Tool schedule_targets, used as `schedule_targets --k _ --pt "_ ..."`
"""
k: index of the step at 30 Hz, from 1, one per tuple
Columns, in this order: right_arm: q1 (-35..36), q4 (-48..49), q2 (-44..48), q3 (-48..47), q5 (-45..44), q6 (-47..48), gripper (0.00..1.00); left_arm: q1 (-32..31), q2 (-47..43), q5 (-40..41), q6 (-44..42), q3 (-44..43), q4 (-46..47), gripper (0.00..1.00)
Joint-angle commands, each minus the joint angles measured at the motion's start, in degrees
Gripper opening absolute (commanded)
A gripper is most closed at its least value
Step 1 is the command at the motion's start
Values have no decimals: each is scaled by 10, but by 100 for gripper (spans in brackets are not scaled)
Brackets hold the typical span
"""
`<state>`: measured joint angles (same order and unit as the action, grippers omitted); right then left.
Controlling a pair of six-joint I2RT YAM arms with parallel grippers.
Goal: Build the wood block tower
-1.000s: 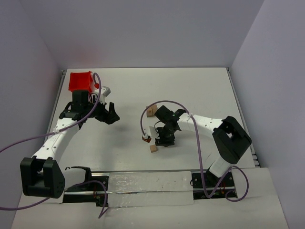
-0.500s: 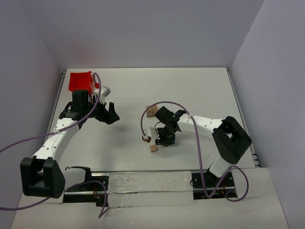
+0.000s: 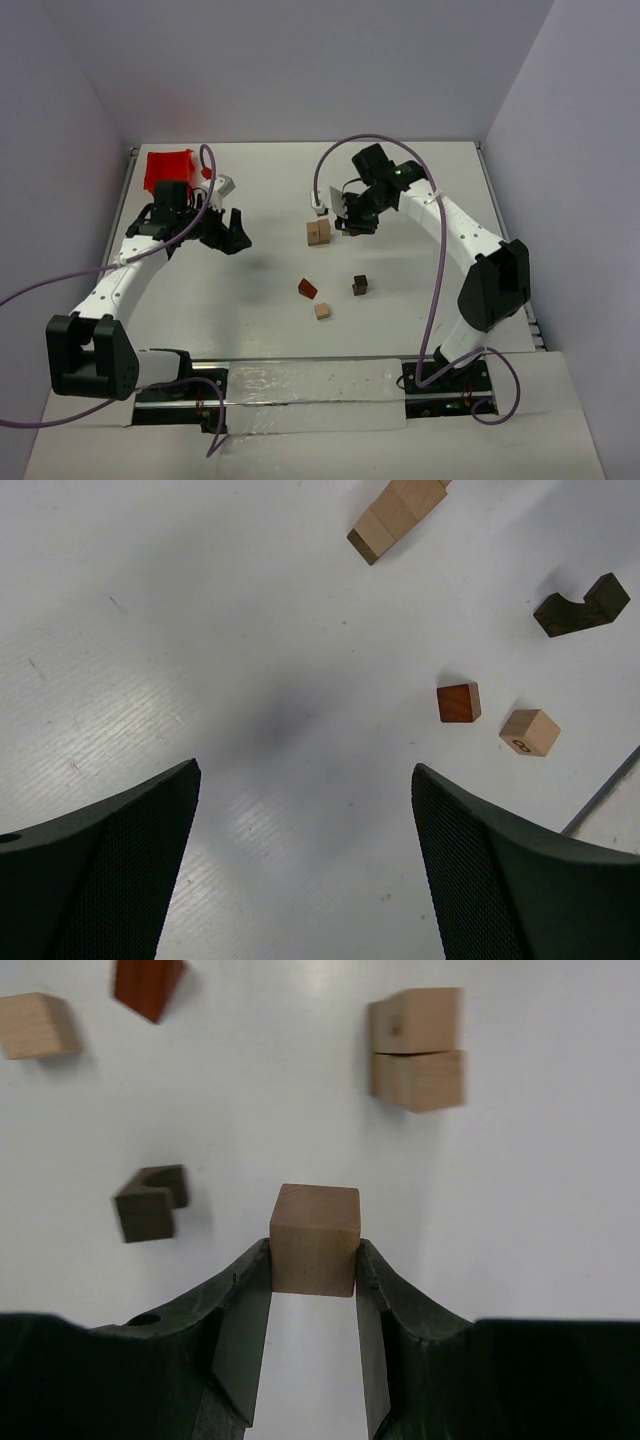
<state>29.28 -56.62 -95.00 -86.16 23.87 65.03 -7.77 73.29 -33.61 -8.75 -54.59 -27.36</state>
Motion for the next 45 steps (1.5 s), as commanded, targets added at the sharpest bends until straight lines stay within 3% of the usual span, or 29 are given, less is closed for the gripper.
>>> schedule_targets --k 1,15,45 --pt "-24 -92 -66 -117 -6 35 8 4 13 -17 -12 -39 -11 92" --pt "-31 -152 -221 -310 -8 38 8 19 37 -57 -45 -69 -50 96" --pt "20 -157 -303 -379 -11 38 9 34 56 -85 -56 -76 -63 99"
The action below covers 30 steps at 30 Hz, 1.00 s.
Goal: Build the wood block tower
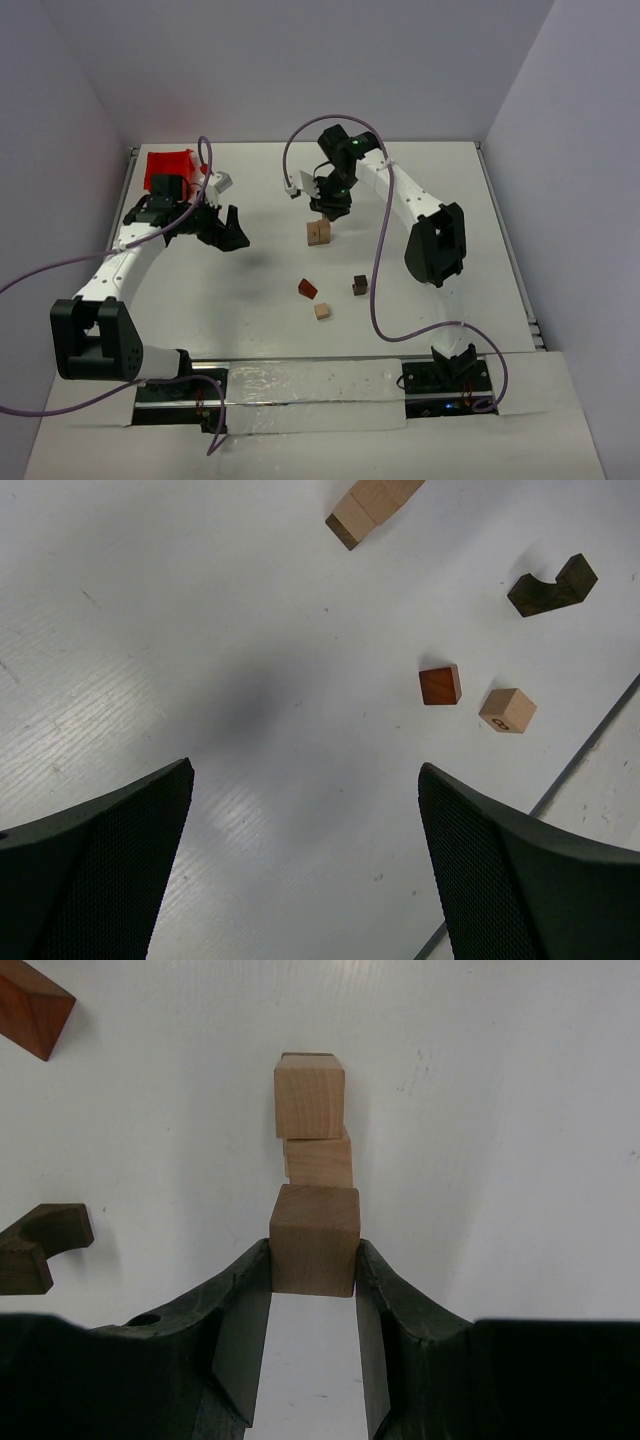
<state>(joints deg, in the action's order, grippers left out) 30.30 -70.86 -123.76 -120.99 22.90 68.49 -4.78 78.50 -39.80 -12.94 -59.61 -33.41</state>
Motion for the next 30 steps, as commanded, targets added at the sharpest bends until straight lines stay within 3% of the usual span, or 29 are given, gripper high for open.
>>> schedule_targets --k 1,30 --pt "11 -15 -18 -33 -2 3 9 4 5 -23 -14 -26 -2 99" --pt "20 -7 -27 -19 -16 7 13 4 16 -27 -18 -29 -1 99"
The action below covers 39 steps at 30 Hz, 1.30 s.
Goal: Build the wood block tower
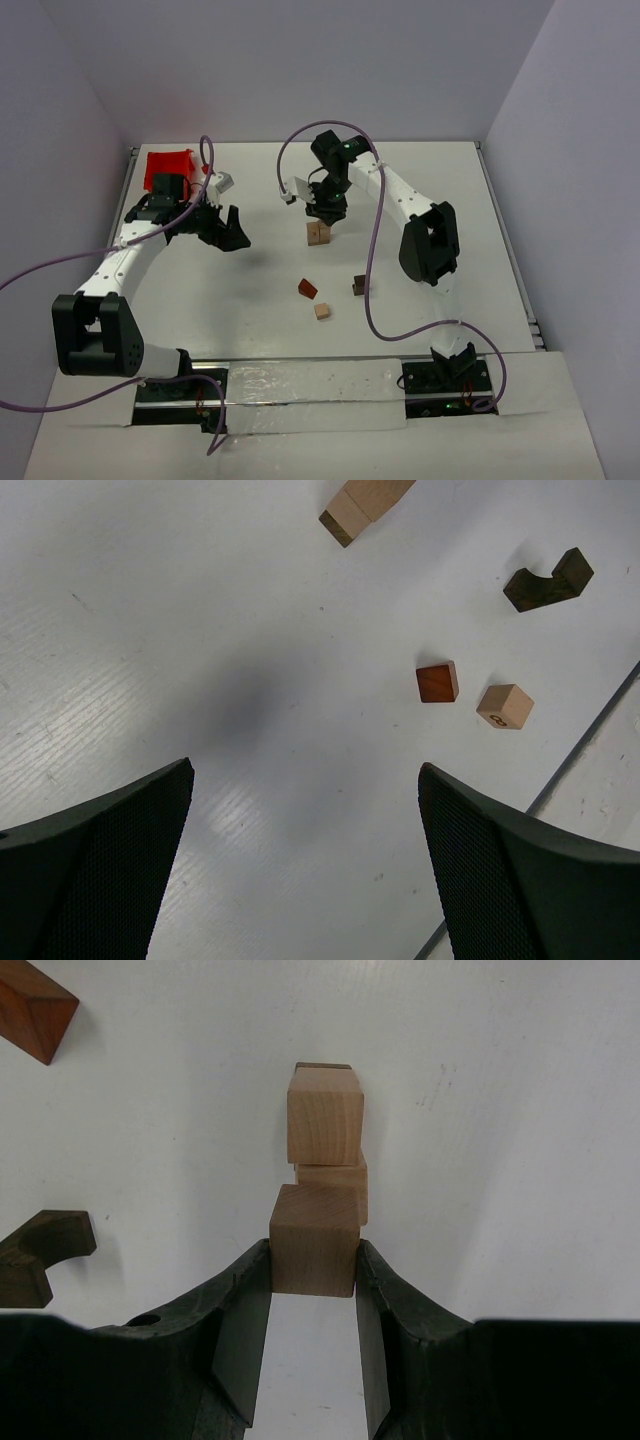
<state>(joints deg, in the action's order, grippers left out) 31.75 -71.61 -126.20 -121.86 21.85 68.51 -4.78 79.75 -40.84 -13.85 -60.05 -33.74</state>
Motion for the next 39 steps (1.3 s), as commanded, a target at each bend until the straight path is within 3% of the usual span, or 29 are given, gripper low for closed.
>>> schedule_targets --k 1,39 --pt "6 1 -4 -10 -6 7 13 4 4 -17 -9 -25 2 99" --pt "9 9 -8 -8 -9 14 20 4 16 -18 -14 -33 -4 99"
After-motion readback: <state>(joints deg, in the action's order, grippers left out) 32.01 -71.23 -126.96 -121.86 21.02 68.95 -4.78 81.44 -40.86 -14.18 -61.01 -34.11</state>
